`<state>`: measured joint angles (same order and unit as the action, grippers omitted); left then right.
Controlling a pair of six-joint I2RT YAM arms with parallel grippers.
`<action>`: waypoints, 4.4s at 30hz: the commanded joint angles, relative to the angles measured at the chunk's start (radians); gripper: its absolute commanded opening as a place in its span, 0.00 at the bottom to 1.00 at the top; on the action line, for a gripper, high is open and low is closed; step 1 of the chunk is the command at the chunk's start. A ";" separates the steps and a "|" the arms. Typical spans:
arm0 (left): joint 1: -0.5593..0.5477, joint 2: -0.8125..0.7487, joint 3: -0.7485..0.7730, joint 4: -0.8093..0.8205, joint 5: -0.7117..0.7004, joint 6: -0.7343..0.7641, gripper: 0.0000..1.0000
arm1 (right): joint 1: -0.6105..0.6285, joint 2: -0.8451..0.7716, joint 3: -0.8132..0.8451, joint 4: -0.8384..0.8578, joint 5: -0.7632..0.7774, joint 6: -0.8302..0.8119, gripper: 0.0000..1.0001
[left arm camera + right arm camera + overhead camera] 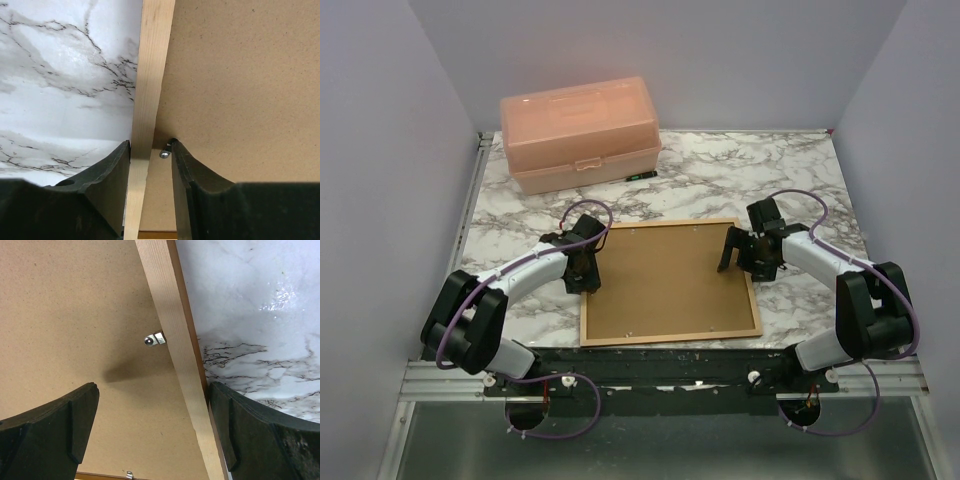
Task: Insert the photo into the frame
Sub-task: Install the photo frame at the center of the board, then move the photo frame to the center of the board, then turn over the photo frame at the center of the board.
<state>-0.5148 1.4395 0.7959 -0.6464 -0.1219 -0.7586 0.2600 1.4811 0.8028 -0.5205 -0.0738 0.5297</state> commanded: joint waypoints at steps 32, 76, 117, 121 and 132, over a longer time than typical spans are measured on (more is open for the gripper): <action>-0.001 -0.114 -0.058 0.061 0.022 0.001 0.00 | 0.004 0.002 -0.036 0.018 -0.087 0.016 1.00; 0.070 -0.288 -0.211 0.160 0.394 -0.030 0.85 | 0.018 -0.123 -0.172 0.106 -0.390 0.235 1.00; 0.195 -0.673 -0.041 -0.056 0.276 0.100 0.99 | 0.179 -0.124 -0.248 -0.019 -0.182 0.211 1.00; 0.182 -0.716 -0.083 0.005 0.340 0.105 0.98 | 0.239 -0.139 -0.249 -0.043 -0.146 0.245 0.94; 0.024 -0.711 -0.107 0.082 0.338 0.112 0.98 | 0.310 -0.162 -0.313 -0.052 -0.104 0.283 0.58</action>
<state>-0.4236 0.7258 0.6712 -0.6201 0.2169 -0.6697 0.5480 1.2816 0.5728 -0.4706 -0.2428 0.8082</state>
